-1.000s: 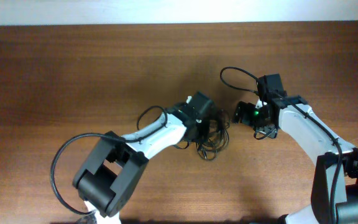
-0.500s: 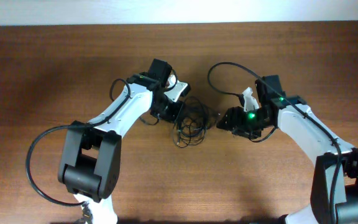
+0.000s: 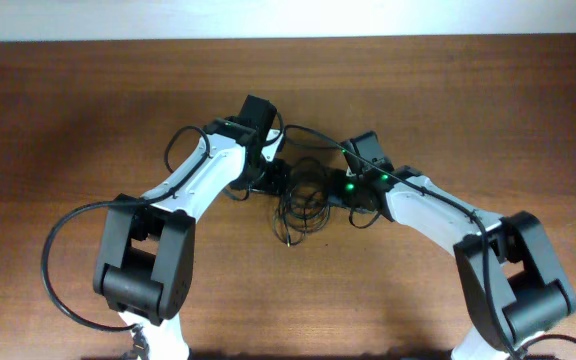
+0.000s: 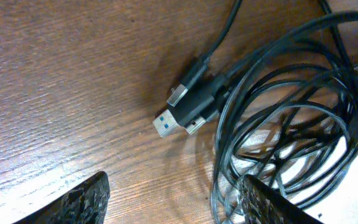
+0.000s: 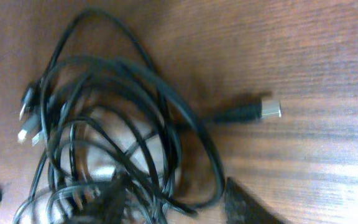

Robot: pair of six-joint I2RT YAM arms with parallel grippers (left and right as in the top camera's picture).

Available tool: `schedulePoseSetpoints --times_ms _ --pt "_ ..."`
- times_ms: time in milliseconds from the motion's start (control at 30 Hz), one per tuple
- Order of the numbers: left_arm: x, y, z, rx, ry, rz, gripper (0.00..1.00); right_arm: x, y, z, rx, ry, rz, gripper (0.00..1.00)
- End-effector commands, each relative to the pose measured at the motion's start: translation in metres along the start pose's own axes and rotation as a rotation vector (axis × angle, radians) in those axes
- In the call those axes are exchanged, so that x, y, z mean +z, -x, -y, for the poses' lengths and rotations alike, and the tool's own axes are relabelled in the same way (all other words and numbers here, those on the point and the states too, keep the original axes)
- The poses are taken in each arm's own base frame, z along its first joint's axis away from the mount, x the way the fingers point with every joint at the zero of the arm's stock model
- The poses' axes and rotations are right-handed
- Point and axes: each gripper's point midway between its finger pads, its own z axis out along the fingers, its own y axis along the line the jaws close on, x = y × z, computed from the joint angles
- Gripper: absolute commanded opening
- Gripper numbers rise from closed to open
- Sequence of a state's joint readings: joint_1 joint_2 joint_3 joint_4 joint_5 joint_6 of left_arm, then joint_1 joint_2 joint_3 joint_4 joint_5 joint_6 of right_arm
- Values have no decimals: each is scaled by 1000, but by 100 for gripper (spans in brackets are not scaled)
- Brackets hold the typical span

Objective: Untangle cables

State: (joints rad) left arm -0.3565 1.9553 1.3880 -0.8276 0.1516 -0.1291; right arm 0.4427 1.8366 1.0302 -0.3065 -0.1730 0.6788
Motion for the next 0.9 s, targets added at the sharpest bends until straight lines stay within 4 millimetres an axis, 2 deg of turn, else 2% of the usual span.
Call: schedulePoseSetpoints --times_ms 0,67,167,267,333,367,400,433,567,600,633,667,700,800,833,867 --pt "-4 7 -14 -72 17 18 68 7 6 -1 8 -10 31 4" --pt "-7 7 -8 -73 -87 10 71 6 -4 -18 4 88 -31 4" --pt "-26 9 32 135 -446 49 75 1 -16 -34 13 202 -122 4" --pt "-49 7 55 266 -670 113 73 -10 -20 -43 48 330 -207 4" --pt "-52 6 59 292 -701 122 74 -17 -22 -48 63 396 -250 4" --pt "-52 6 59 294 -700 123 73 -19 -21 -48 70 408 -256 10" --pt "-52 6 59 294 -700 123 73 -19 -19 -46 75 407 -251 41" --pt "-52 6 59 294 -700 123 73 -19 -16 -43 82 404 -245 58" --pt "-55 4 68 352 -700 134 71 -39 -6 -45 72 555 -279 59" --pt "-53 2 70 368 -672 126 67 -43 0 -34 108 556 -282 59" --pt "-49 0 73 386 -648 115 59 -44 6 -19 152 537 -278 60" --pt "-45 -3 78 407 -624 100 38 -47 14 4 190 512 -264 61" --pt "-38 -6 84 442 -581 84 33 -50 16 20 218 494 -266 61" --pt "-19 -13 93 507 -407 38 34 -52 6 70 280 351 -288 63" --pt "-8 -13 87 476 -266 19 39 -51 -1 91 295 255 -302 63" --pt "-3 -12 79 432 -158 9 44 -50 -7 101 308 196 -312 63"
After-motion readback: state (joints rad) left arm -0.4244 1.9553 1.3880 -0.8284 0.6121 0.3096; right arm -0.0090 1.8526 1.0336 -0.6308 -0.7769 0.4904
